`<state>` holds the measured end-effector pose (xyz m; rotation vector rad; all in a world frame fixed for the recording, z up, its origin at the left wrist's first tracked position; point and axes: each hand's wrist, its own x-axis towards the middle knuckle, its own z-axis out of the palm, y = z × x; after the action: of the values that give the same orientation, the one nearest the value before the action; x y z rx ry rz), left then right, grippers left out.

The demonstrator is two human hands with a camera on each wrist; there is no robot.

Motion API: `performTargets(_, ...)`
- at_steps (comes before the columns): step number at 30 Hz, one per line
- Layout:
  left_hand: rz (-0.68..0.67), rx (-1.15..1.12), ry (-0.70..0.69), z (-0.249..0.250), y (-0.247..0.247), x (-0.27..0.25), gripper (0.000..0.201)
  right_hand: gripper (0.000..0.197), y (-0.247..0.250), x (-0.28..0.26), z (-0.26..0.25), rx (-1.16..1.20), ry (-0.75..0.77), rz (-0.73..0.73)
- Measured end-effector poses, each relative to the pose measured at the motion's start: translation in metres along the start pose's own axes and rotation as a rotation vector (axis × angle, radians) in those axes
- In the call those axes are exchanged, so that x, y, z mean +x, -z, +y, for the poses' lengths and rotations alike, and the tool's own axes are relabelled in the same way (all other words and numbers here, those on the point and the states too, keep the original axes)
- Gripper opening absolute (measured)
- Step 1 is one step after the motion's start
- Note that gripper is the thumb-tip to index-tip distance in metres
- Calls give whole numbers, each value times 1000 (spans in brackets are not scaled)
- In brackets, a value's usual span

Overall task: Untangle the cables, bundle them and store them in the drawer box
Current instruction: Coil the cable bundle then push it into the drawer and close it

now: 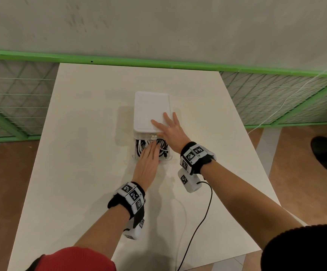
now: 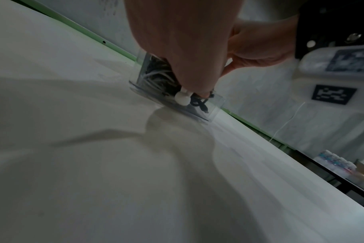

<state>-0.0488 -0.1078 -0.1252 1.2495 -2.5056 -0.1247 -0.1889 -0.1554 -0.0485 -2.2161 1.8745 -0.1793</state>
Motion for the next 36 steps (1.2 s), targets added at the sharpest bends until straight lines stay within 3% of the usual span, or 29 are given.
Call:
performTargets(12, -57, 203, -147, -9, 8, 9, 66, 55, 1, -2, 1, -33, 2, -26)
performTargets(22, 92, 72, -205, -29, 0, 5, 44, 52, 1, -2, 2, -12, 20, 14)
performTargets(27, 275, -59, -202, -26, -1, 8, 39, 46, -1, -3, 1, 35, 4, 30)
performTargets(36, 355, -190, -256, -25, 2, 8, 15, 44, 4, -9, -4, 56, 18, 72)
